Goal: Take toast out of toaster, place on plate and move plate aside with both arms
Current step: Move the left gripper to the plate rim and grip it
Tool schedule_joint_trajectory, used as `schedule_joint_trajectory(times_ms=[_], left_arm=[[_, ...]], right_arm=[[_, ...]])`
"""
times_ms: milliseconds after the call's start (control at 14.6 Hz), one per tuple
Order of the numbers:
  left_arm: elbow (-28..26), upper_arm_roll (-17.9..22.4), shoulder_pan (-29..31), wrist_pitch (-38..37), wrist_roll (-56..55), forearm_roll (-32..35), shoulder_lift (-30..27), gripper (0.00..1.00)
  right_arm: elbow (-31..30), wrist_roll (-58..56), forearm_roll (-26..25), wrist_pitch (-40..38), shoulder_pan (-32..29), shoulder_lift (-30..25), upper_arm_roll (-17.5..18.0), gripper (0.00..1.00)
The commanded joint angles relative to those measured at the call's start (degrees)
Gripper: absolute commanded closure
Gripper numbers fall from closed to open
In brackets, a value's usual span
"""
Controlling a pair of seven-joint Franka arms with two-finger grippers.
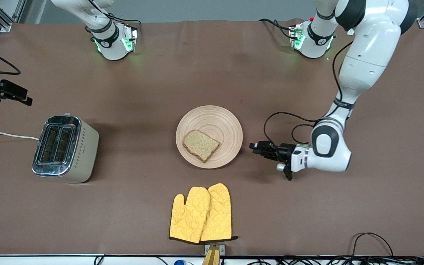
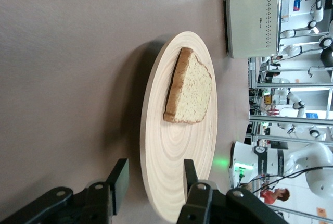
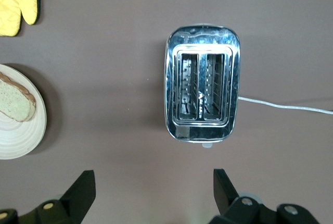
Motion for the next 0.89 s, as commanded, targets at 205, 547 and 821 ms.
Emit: schedule_joint_trajectory(times_ms=[205, 547, 821], left_arm=[[1.4, 0.1, -1.7, 2.4, 0.1, -3.9, 3.5, 0.57], [1.2, 0.1, -4.3, 2.7, -0.5, -8.8, 5.0, 0.60], [1.1, 0.1, -5.0, 4.1, -0.4, -8.9, 6.1, 0.71]], right_arm=[[1.9, 0.2, -2.0, -2.1, 1.3, -0.8, -0.2, 0.00], [1.7, -0.5, -1.4, -0.4, 1.2, -0.8, -0.1, 0.00], [1.7, -0.6, -1.6, 0.1, 1.3, -0.8, -0.2, 0.00]])
